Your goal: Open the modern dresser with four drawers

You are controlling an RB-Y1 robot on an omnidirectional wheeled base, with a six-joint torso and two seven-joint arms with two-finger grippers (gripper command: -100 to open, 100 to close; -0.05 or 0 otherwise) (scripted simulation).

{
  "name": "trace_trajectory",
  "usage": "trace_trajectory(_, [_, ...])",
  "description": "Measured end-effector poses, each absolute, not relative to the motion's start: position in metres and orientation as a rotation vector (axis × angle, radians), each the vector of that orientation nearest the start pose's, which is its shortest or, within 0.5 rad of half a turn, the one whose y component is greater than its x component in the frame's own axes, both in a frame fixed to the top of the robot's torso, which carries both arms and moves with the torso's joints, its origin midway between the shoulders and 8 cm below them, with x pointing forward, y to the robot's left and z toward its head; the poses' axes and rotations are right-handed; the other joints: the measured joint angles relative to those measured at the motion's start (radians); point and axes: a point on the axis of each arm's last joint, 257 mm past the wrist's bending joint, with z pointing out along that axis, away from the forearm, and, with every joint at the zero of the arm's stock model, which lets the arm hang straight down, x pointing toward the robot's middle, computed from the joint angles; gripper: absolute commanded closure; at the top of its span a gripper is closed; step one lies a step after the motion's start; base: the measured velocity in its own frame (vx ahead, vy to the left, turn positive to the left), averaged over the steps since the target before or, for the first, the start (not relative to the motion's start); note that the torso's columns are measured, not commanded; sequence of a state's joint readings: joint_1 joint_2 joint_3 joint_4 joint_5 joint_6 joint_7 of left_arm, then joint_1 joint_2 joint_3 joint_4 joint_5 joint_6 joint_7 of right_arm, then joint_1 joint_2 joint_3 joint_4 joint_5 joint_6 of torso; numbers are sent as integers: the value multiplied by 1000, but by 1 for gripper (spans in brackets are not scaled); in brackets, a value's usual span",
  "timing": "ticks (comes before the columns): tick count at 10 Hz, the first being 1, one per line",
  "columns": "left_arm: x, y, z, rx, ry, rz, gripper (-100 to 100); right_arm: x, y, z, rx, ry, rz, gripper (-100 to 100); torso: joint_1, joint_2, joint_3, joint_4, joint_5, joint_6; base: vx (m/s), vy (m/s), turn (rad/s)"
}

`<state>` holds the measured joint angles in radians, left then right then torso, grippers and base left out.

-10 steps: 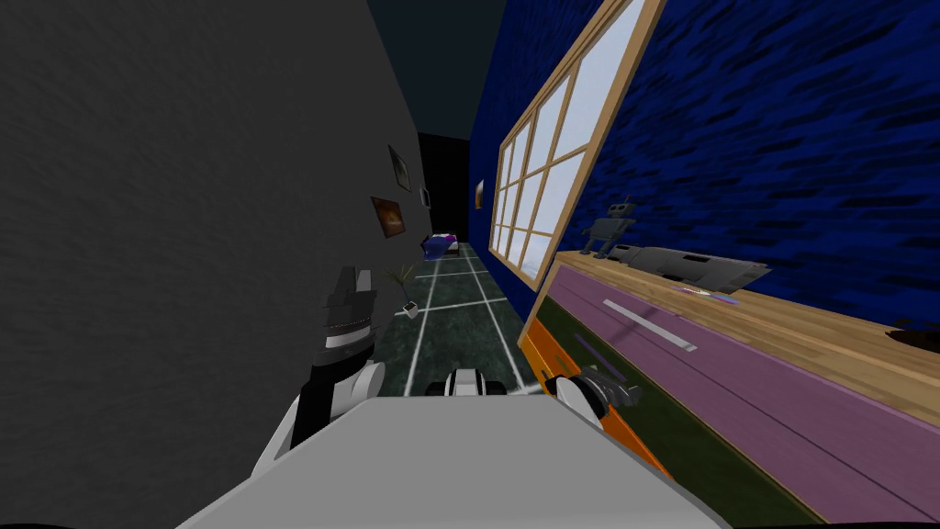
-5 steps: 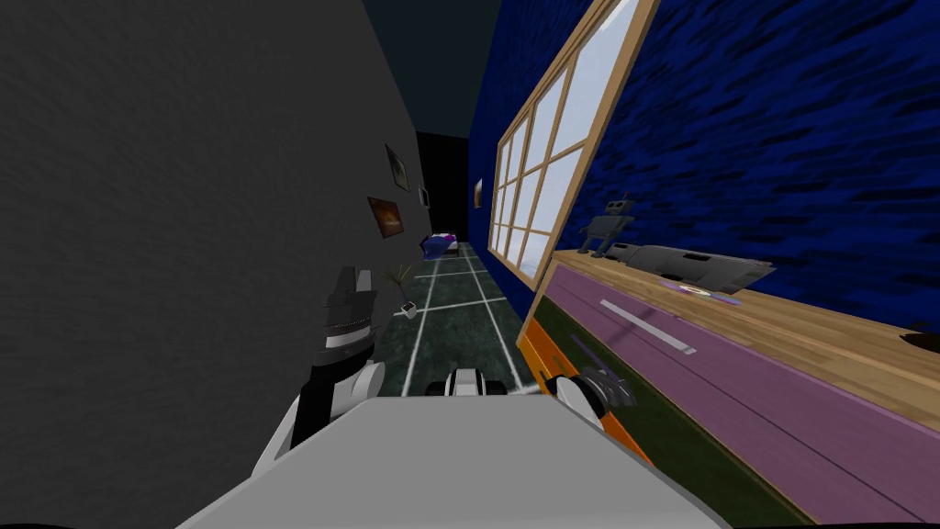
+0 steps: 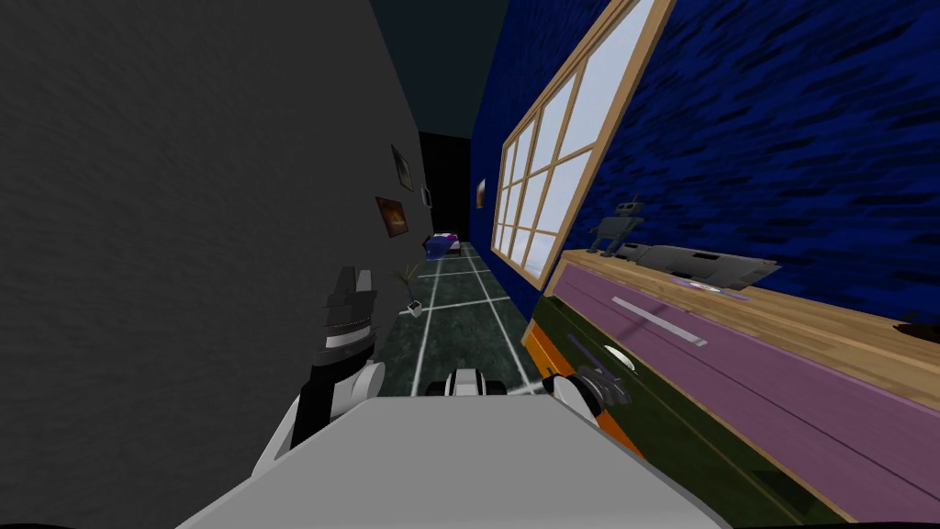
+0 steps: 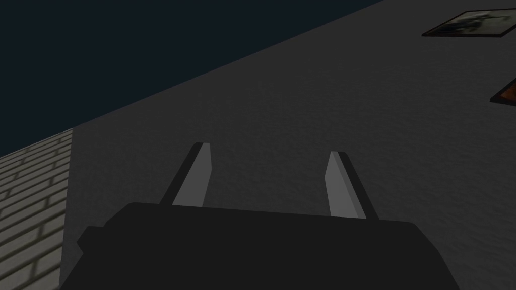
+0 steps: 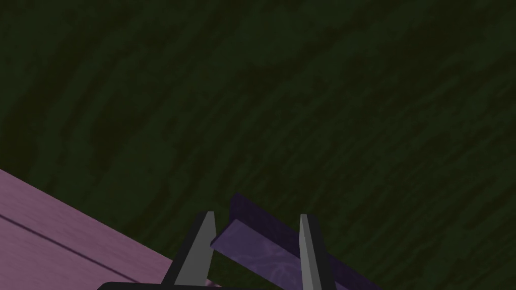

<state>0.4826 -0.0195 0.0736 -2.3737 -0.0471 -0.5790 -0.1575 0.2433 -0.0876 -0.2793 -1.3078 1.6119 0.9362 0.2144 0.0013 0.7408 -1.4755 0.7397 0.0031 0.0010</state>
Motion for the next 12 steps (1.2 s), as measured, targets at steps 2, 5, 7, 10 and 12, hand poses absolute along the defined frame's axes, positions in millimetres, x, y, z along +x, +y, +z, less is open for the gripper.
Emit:
trace_trajectory(2, [305,286,84,-430,523,-1090,0,224,-589,-358,593,1826,-1470,100,5,-1,0,0,0,-1,-49,210,-3])
trace_trajectory(5, [305,286,84,-430,523,-1090,0,233,-586,-353,590,1831,-1456,-100,-9,-3,-1,-1,-3,1,-17,43,-59])
trace_trajectory(7, [305,286,84,-430,524,-1090,0,244,-593,-346,580,1837,-1450,-100,-2,-2,-1,-1,-1,0,-15,4,-65])
trace_trajectory(10, [305,286,84,-430,523,-1090,0,259,-596,-334,567,1848,-1432,-100,8,3,1,3,6,0,-14,31,-60])
trace_trajectory(12, [305,286,84,-430,523,-1090,0,268,-598,-326,552,1856,-1419,-100,12,6,2,5,10,0,-24,33,-66])
